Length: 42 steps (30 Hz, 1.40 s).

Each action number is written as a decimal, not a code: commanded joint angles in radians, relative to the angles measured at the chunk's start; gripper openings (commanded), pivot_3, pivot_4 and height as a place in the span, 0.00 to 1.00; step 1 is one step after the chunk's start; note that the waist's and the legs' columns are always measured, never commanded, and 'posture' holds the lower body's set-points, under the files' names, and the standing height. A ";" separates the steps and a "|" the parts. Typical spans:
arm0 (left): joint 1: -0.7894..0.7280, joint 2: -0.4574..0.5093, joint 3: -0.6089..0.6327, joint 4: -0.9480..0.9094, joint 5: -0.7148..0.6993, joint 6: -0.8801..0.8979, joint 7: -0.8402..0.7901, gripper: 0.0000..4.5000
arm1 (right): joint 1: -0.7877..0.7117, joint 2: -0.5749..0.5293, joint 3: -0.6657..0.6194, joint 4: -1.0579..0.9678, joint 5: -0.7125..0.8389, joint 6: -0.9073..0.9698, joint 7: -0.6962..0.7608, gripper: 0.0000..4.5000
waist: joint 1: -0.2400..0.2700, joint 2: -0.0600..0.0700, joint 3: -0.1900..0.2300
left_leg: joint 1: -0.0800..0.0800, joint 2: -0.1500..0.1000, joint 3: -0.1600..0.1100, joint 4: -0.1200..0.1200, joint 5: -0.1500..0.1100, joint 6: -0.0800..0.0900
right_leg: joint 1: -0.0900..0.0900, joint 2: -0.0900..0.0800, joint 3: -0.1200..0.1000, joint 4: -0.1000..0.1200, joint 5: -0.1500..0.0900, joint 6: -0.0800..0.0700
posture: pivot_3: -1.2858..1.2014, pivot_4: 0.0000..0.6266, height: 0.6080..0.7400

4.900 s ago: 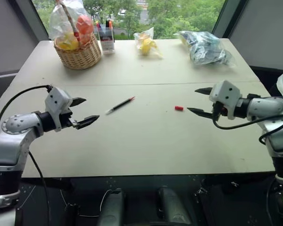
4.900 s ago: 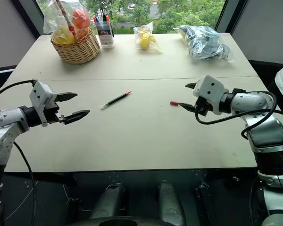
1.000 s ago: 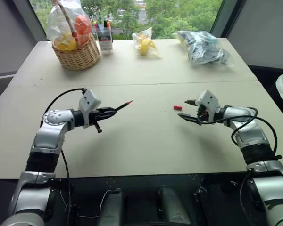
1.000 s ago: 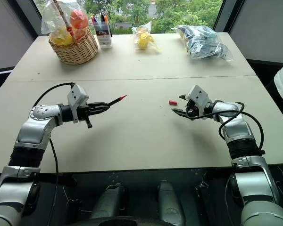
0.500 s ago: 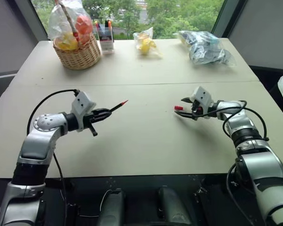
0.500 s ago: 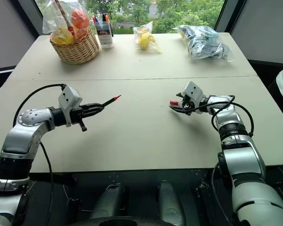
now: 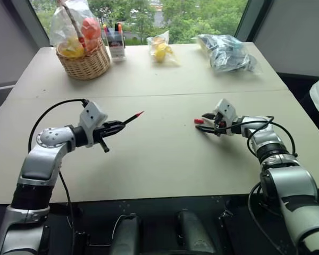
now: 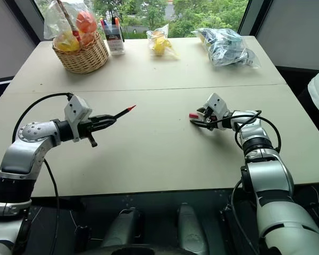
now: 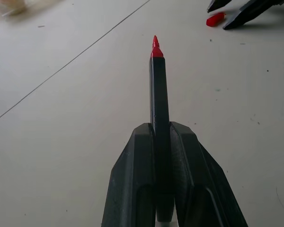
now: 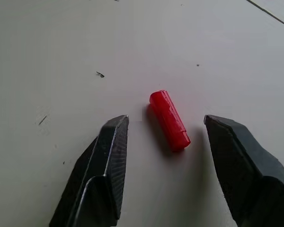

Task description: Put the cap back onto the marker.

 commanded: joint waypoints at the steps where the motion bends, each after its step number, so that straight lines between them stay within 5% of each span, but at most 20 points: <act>1: -0.007 0.016 0.024 -0.037 -0.017 -0.014 0.004 0.00 | -0.021 -0.002 -0.017 0.018 -0.002 0.020 0.000 0.15 | -0.001 0.000 0.000 | 0.000 0.000 0.000 0.000 0.000 0.000 | 0.000 0.000 0.000 0.000 0.000 0.000 | 0.52 0.24 1.00; 3: -0.005 0.017 0.024 -0.039 -0.017 -0.013 0.006 0.00 | -0.022 0.000 -0.018 0.021 -0.008 0.022 0.001 0.01 | 0.000 0.000 0.000 | 0.000 0.000 0.000 0.000 0.000 0.000 | 0.000 0.000 0.000 0.000 0.000 0.000 | 0.52 0.24 1.00; 12: -0.011 0.001 0.010 -0.025 -0.019 -0.040 -0.002 0.00 | -0.018 -0.012 0.008 -0.045 -0.039 -0.027 0.008 0.01 | -0.001 0.000 0.000 | 0.000 0.000 0.000 0.000 0.000 0.000 | 0.000 0.000 0.000 0.000 0.000 0.000 | 0.52 0.24 1.00; 28: -0.217 -0.044 -0.186 0.269 0.070 -0.373 -0.250 0.00 | 0.084 -0.078 0.126 -0.738 -0.004 0.107 0.247 0.01 | 0.001 0.002 0.001 | 0.000 0.000 0.000 0.000 0.000 0.000 | -0.001 0.000 0.000 0.000 0.000 0.000 | 0.52 0.24 1.00; 42: -0.229 -0.046 -0.189 0.264 0.083 -0.394 -0.266 0.00 | 0.090 -0.067 0.145 -0.834 0.018 0.179 0.245 0.01 | 0.001 0.002 0.001 | -0.001 0.000 0.000 0.000 0.000 0.000 | -0.001 0.000 0.000 0.000 0.000 0.000 | 0.52 0.24 1.00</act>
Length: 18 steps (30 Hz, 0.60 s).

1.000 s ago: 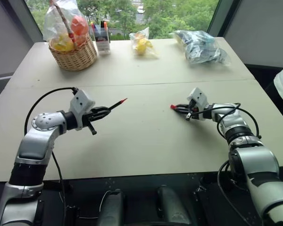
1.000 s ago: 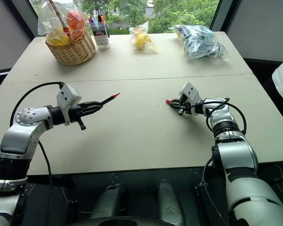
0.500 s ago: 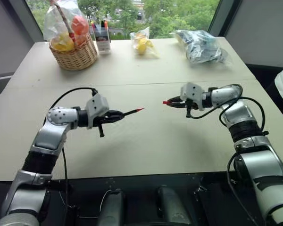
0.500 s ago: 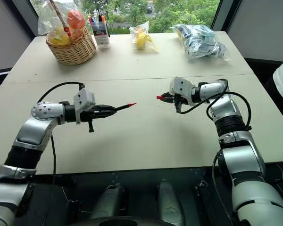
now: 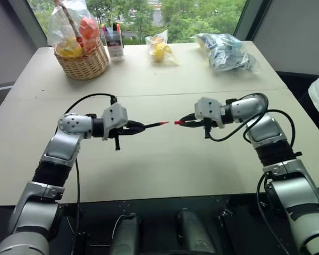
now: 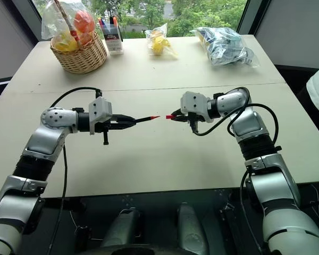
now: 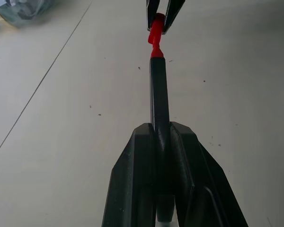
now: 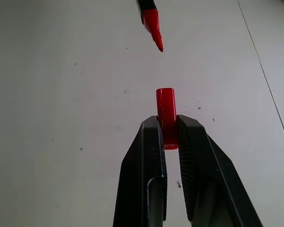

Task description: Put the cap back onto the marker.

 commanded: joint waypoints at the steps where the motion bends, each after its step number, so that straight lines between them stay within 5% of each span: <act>1: -0.006 0.005 0.005 -0.028 0.003 -0.008 -0.001 0.00 | -0.020 0.001 -0.007 -0.044 0.025 0.008 -0.003 0.01 | 0.000 0.000 0.000 | 0.000 0.000 0.000 0.000 0.000 0.000 | 0.000 0.000 0.000 0.000 0.000 0.000 | 0.52 0.24 1.00; 18: -0.006 -0.004 -0.004 -0.031 0.016 -0.010 0.005 0.00 | -0.013 0.003 -0.002 -0.089 0.062 0.054 -0.002 0.01 | 0.000 0.000 0.000 | 0.000 0.000 0.000 0.000 0.000 0.000 | 0.000 0.000 0.000 0.000 0.000 0.000 | 0.52 0.24 1.00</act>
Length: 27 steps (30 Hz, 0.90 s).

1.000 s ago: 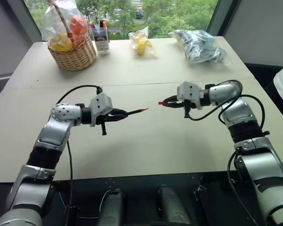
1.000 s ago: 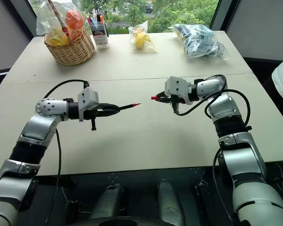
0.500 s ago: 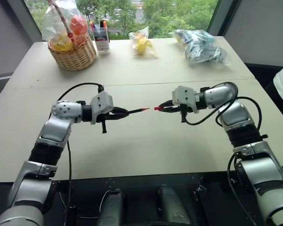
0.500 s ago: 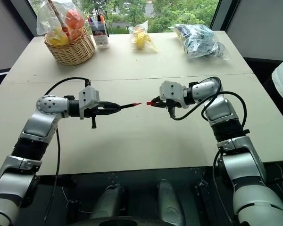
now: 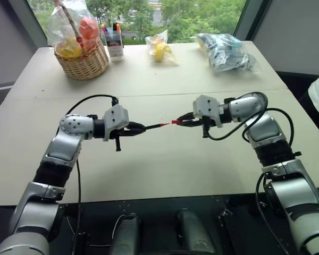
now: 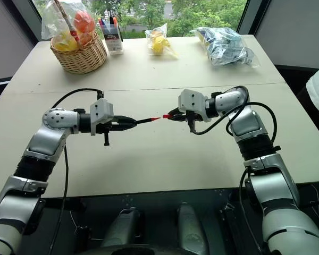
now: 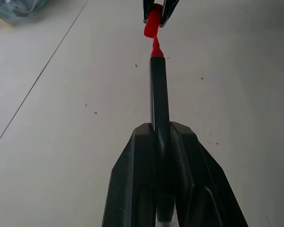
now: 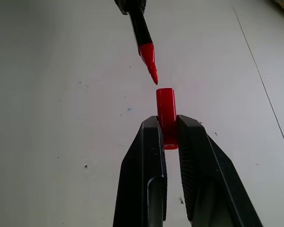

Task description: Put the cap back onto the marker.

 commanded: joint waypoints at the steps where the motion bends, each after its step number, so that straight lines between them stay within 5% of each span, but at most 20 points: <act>1: -0.010 0.001 0.003 -0.030 0.005 -0.010 0.004 0.00 | -0.013 -0.001 -0.008 -0.044 0.021 0.002 -0.001 0.01 | 0.000 0.000 0.000 | 0.000 0.000 0.000 0.000 0.000 0.000 | 0.000 0.000 0.000 0.000 0.000 0.000 | 0.52 0.24 1.00; 27: -0.015 -0.013 -0.009 -0.035 0.006 -0.010 0.014 0.00 | 0.007 0.012 0.023 -0.116 0.027 0.035 0.014 0.01 | 0.000 0.000 0.000 | 0.000 0.000 0.000 0.000 0.000 0.000 | 0.000 0.000 0.000 0.000 0.000 0.000 | 0.52 0.24 1.00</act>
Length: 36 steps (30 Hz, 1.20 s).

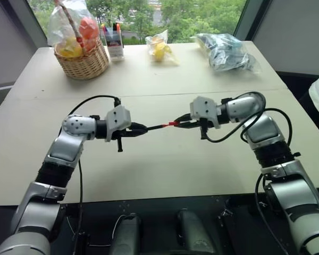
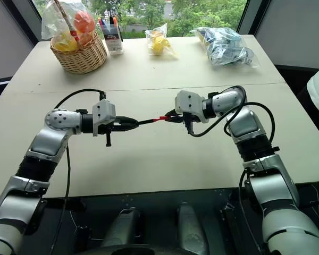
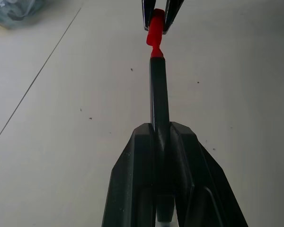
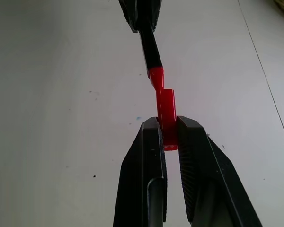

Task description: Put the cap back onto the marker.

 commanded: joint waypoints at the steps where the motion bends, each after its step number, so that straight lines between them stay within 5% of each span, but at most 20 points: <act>1: -0.015 -0.002 0.007 -0.028 0.004 -0.009 0.008 0.00 | -0.003 0.010 0.001 -0.060 0.028 0.004 0.006 0.01 | 0.000 0.000 0.000 | 0.000 0.000 0.000 0.000 0.000 0.000 | 0.000 0.000 0.000 0.000 0.000 0.000 | 0.52 0.24 1.00; 36: -0.016 -0.032 -0.032 -0.021 0.085 -0.049 0.006 0.00 | 0.007 0.088 0.068 -0.204 -0.019 0.017 -0.034 0.01 | 0.000 0.000 0.000 | 0.000 0.000 0.000 0.000 0.000 0.000 | 0.000 0.000 0.000 0.000 0.000 0.000 | 0.52 0.24 1.00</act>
